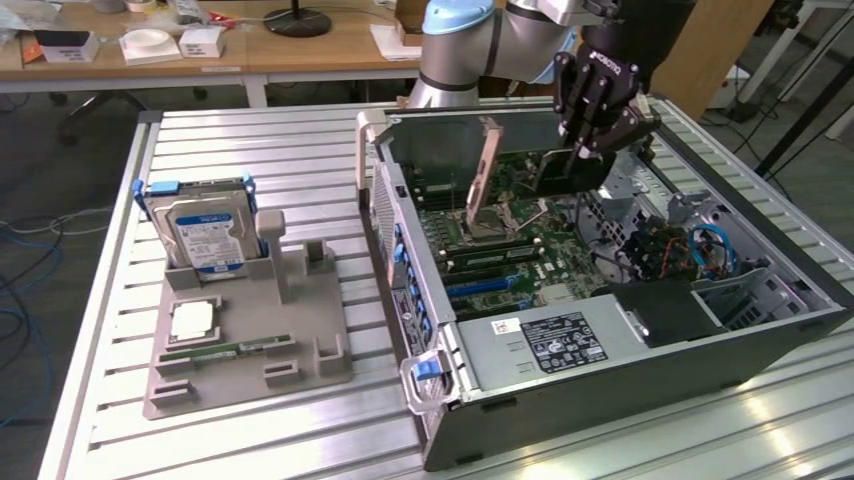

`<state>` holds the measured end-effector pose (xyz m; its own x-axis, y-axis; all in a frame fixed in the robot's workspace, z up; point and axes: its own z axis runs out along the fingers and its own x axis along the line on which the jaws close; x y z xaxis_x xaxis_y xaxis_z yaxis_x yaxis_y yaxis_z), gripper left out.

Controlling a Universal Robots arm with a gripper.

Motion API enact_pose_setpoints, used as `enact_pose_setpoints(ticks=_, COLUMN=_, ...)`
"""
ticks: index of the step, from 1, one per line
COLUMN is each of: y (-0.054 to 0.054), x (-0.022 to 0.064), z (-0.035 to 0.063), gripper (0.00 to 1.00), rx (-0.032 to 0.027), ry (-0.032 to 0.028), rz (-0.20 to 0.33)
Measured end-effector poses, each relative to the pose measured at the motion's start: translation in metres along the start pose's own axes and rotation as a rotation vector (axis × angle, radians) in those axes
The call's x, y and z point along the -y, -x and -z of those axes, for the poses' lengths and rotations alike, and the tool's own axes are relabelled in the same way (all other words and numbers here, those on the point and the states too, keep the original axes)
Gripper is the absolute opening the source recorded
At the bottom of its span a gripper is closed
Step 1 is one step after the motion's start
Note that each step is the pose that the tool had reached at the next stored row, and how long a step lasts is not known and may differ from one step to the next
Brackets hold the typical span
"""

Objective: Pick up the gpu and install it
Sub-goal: 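Insert the gpu into the slot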

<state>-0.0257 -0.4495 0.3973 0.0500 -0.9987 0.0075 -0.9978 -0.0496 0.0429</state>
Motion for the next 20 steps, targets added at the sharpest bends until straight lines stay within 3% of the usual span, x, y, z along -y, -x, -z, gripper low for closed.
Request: enact_pose_setpoints(ticks=20, y=0.0049, x=0.0004, z=-0.0049, gripper=0.26, rx=0.0005, ry=0.0, rz=-0.009)
